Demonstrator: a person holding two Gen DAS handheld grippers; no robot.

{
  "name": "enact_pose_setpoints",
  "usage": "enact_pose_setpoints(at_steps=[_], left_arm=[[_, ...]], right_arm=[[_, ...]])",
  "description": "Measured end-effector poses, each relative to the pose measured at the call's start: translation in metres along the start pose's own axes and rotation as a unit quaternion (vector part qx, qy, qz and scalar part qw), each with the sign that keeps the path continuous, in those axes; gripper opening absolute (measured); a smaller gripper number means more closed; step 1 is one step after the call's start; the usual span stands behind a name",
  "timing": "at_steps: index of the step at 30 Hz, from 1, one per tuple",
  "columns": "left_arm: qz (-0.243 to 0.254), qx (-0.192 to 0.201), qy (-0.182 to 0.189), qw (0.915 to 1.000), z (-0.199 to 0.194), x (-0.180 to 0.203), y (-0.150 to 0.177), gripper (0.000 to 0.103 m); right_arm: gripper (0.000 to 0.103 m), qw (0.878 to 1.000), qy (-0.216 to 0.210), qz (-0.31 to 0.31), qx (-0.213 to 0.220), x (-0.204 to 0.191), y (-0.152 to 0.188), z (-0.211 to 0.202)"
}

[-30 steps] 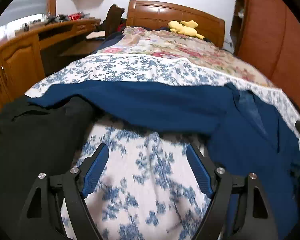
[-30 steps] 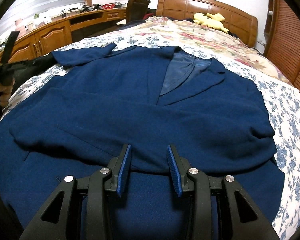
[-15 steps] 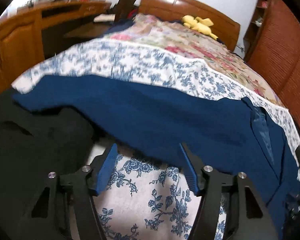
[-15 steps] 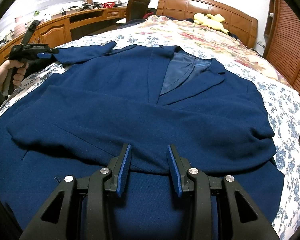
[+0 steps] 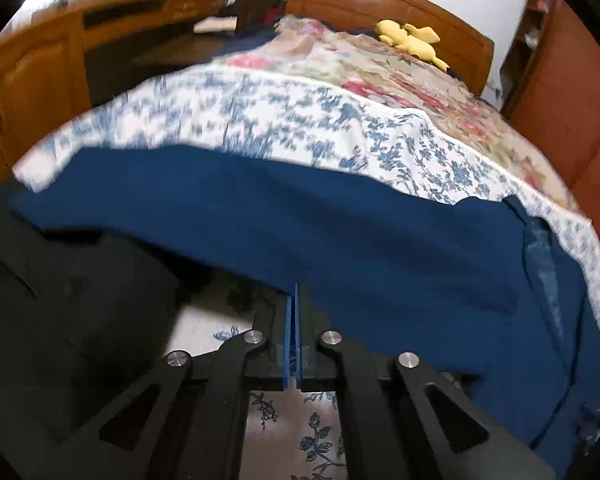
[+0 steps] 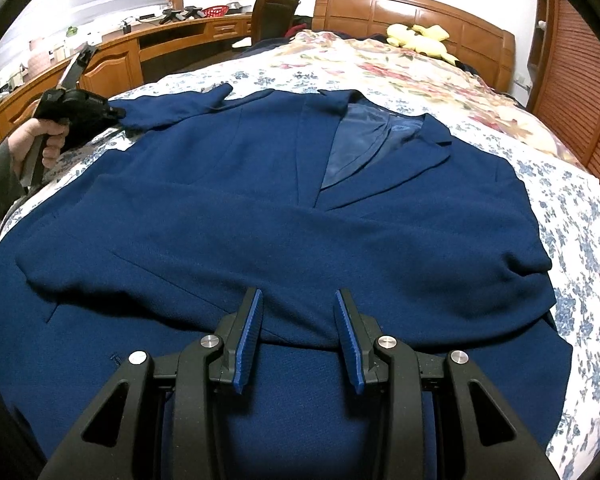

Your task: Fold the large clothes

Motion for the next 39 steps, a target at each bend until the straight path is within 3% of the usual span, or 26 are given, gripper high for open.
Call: enact_pose_setpoints(at_steps=[6, 13, 17, 25, 36, 39], left_arm=[[0.062, 0.038, 0.031, 0.9969, -0.043, 0.067, -0.014, 0.001], [0.141, 0.043, 0.077, 0.9861, -0.08, 0.156, -0.003, 0.001], [0.176, 0.033, 0.09, 0.9798, -0.087, 0.185, 0.013, 0.001], [0.209, 0.012, 0.065, 0.9758, -0.092, 0.193, 0.031, 0.002], [0.214, 0.014, 0.063, 0.9747, -0.118, 0.166, 0.043, 0.004], [0.21, 0.015, 0.048, 0.9765, -0.118, 0.153, 0.046, 0.005]], right_arm=[[0.039, 1.0, 0.002, -0.005, 0.005, -0.003, 0.001, -0.003], [0.039, 1.0, -0.003, 0.004, 0.007, 0.001, 0.001, -0.006], [0.039, 1.0, 0.002, 0.002, 0.01, 0.001, 0.001, -0.006], [0.039, 1.0, 0.008, -0.004, 0.012, -0.004, 0.001, -0.008], [0.039, 1.0, 0.01, -0.007, 0.012, -0.004, 0.0, -0.008], [0.039, 1.0, 0.012, -0.009, 0.012, -0.005, 0.001, -0.007]])
Point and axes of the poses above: each gripper's, at about its wrist camera, not at the fingertips, and z roughly the way its jaws point, x to its right, y to its underside, the point moved 8 cm from there along z, roughly the way its jaws point, and after that the axes turned 12 degrees about y, right-handed, at the moved point
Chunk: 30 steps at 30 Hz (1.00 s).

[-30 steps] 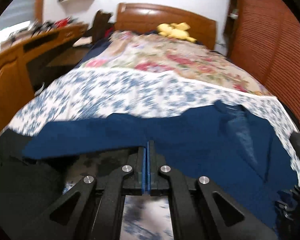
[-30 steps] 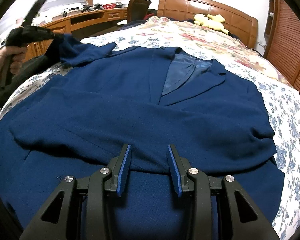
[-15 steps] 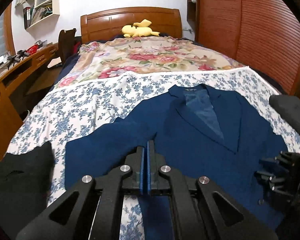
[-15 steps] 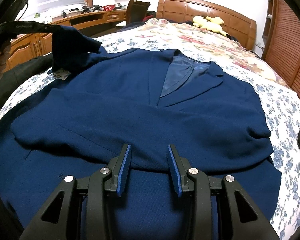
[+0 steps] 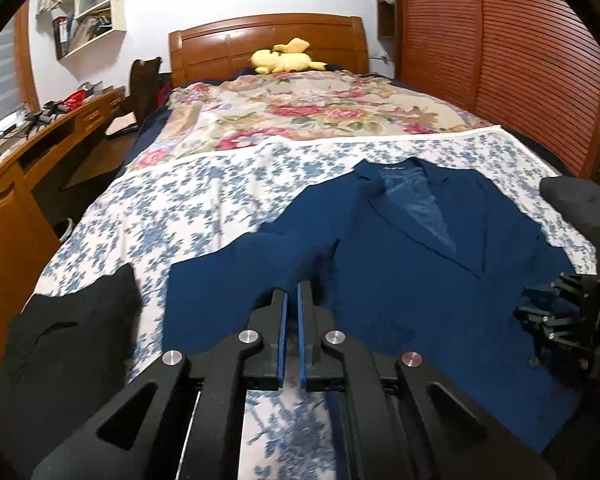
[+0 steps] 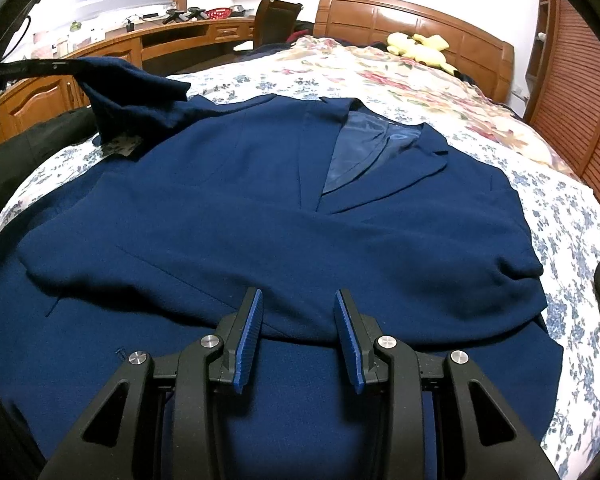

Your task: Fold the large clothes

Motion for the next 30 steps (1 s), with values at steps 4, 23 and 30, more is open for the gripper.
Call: enact_pose_setpoints(at_steps=[4, 23, 30], left_arm=[[-0.011, 0.003, -0.007, 0.9999, -0.002, -0.013, 0.01, 0.008], [-0.042, 0.025, -0.014, 0.9987, -0.005, -0.064, 0.029, 0.075], [-0.081, -0.007, -0.021, 0.9965, 0.039, -0.104, 0.047, 0.068]], right_arm=[[0.039, 1.0, 0.0, 0.0, 0.0, -0.001, 0.0, 0.0], [0.039, 1.0, 0.004, 0.0, 0.001, -0.001, 0.001, 0.001], [0.039, 1.0, 0.006, -0.002, 0.0, -0.002, 0.002, 0.003]])
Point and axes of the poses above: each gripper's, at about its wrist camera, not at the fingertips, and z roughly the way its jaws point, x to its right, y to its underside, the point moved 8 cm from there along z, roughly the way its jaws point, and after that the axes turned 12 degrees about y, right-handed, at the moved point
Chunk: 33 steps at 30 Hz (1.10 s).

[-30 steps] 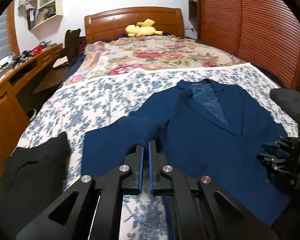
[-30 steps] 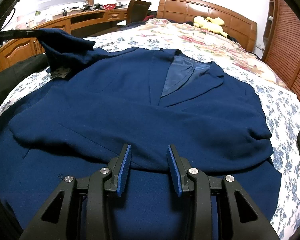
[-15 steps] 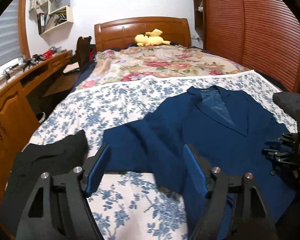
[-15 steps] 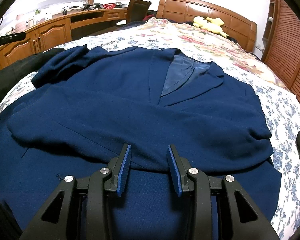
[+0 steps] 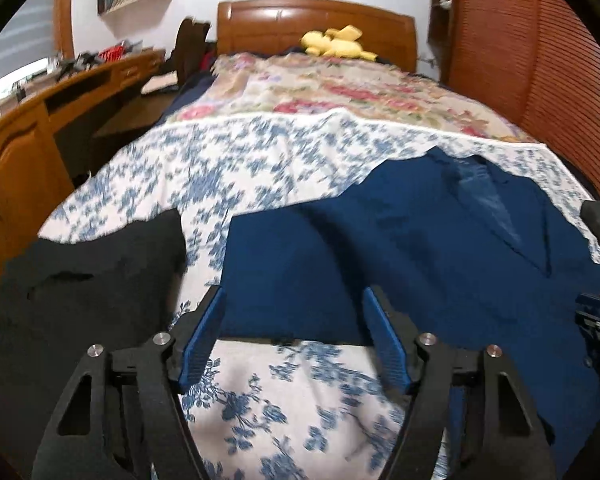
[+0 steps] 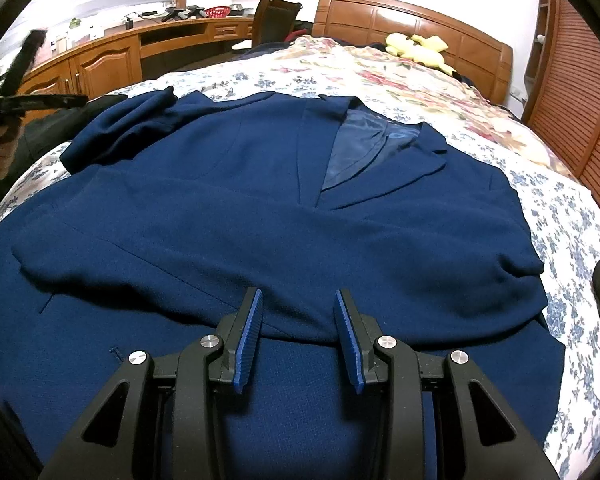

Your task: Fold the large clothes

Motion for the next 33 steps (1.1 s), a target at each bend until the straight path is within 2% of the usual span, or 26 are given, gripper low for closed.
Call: enact_pose_setpoints(at_steps=[3, 6, 10, 15, 16, 17, 19, 20, 21, 25, 30, 33], left_arm=[[-0.022, -0.019, -0.01, 0.9995, 0.02, -0.018, 0.008, 0.061], [-0.042, -0.041, -0.032, 0.9978, 0.036, -0.037, 0.016, 0.061], [-0.078, -0.052, -0.024, 0.9953, 0.047, -0.053, 0.022, 0.061], [-0.074, -0.067, -0.019, 0.9948, 0.054, -0.048, 0.024, 0.061], [-0.072, -0.072, -0.012, 0.9947, 0.056, -0.045, 0.026, 0.058], [-0.07, -0.076, -0.009, 0.9945, 0.058, -0.044, 0.027, 0.044], [-0.065, -0.081, -0.021, 0.9943, 0.059, -0.044, 0.029, 0.03], [-0.065, -0.081, -0.015, 0.9945, 0.059, -0.043, 0.028, 0.016], [-0.065, -0.079, -0.01, 0.9947, 0.058, -0.041, 0.026, 0.011], [-0.024, -0.045, -0.034, 0.9981, 0.031, -0.016, 0.004, 0.008], [0.025, 0.008, -0.029, 0.9992, -0.016, 0.042, -0.038, 0.008], [0.058, 0.031, -0.012, 0.9978, -0.041, 0.085, -0.062, 0.007]], right_arm=[[0.039, 1.0, -0.001, 0.0, -0.002, 0.0, 0.0, 0.001], [0.039, 1.0, -0.002, 0.0, -0.003, 0.001, -0.001, 0.002], [0.039, 1.0, -0.004, 0.001, -0.005, 0.001, -0.001, 0.004], [0.039, 1.0, -0.007, 0.002, -0.007, 0.002, -0.002, 0.005], [0.039, 1.0, -0.007, 0.002, -0.007, 0.002, -0.002, 0.005], [0.039, 1.0, -0.006, 0.001, -0.007, 0.002, -0.002, 0.005], [0.039, 1.0, -0.005, 0.001, -0.006, 0.002, -0.002, 0.005], [0.039, 1.0, -0.005, 0.0, -0.006, 0.002, -0.002, 0.005], [0.039, 1.0, -0.004, 0.0, -0.005, 0.002, -0.002, 0.005], [0.039, 1.0, -0.003, -0.003, -0.001, 0.0, -0.002, 0.002], [0.039, 1.0, -0.009, 0.006, 0.006, 0.005, -0.003, -0.005], [0.039, 1.0, -0.013, 0.016, 0.013, 0.01, -0.003, -0.013]])
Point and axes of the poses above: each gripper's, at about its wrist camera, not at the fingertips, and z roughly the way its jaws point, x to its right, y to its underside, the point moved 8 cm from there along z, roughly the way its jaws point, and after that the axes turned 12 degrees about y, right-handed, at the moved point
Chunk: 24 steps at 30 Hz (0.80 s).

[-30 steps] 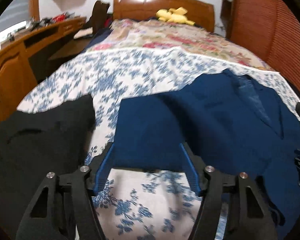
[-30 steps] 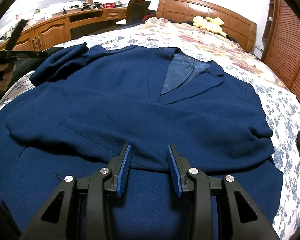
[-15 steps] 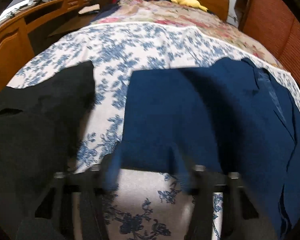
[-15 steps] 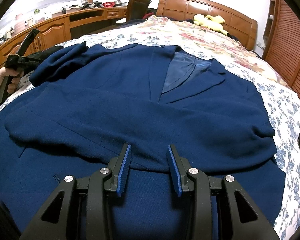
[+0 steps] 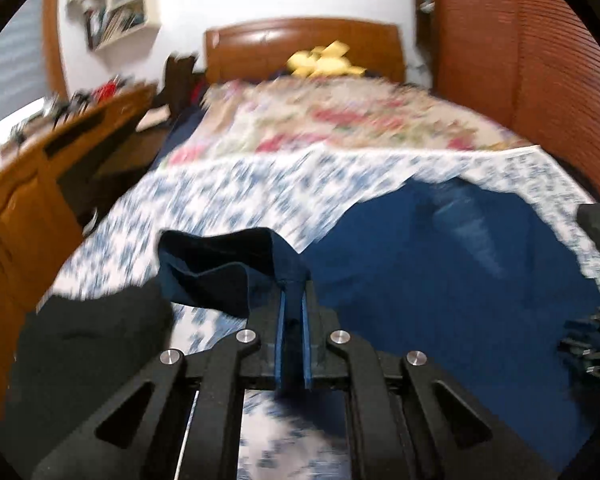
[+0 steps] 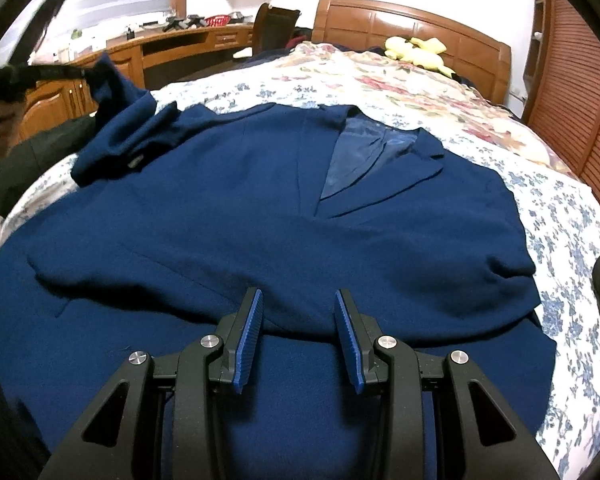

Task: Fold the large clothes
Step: 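Fold the held sleeve across the jacket front with the left gripper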

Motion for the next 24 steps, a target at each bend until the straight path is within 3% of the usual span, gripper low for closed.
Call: enact_pose_setpoints(at_steps=[7, 13, 18, 24], left_arm=[[0.049, 0.041, 0.057, 0.9963, -0.045, 0.095, -0.052, 0.007], [0.088, 0.061, 0.113, 0.9878, -0.072, 0.173, -0.07, 0.007], [0.111, 0.055, 0.141, 0.9822, -0.071, 0.219, -0.062, 0.007], [0.106, 0.032, 0.155, 0.9817, -0.051, 0.237, -0.025, 0.007]], right_arm=[[0.039, 0.999, 0.008, 0.025, 0.025, 0.021, 0.0, -0.022], [0.039, 0.998, 0.021, 0.05, 0.035, 0.045, 0.011, -0.04], [0.039, 0.997, 0.026, 0.066, 0.036, 0.062, 0.016, -0.047], [0.039, 0.997, 0.021, 0.066, 0.033, 0.061, 0.019, -0.05]])
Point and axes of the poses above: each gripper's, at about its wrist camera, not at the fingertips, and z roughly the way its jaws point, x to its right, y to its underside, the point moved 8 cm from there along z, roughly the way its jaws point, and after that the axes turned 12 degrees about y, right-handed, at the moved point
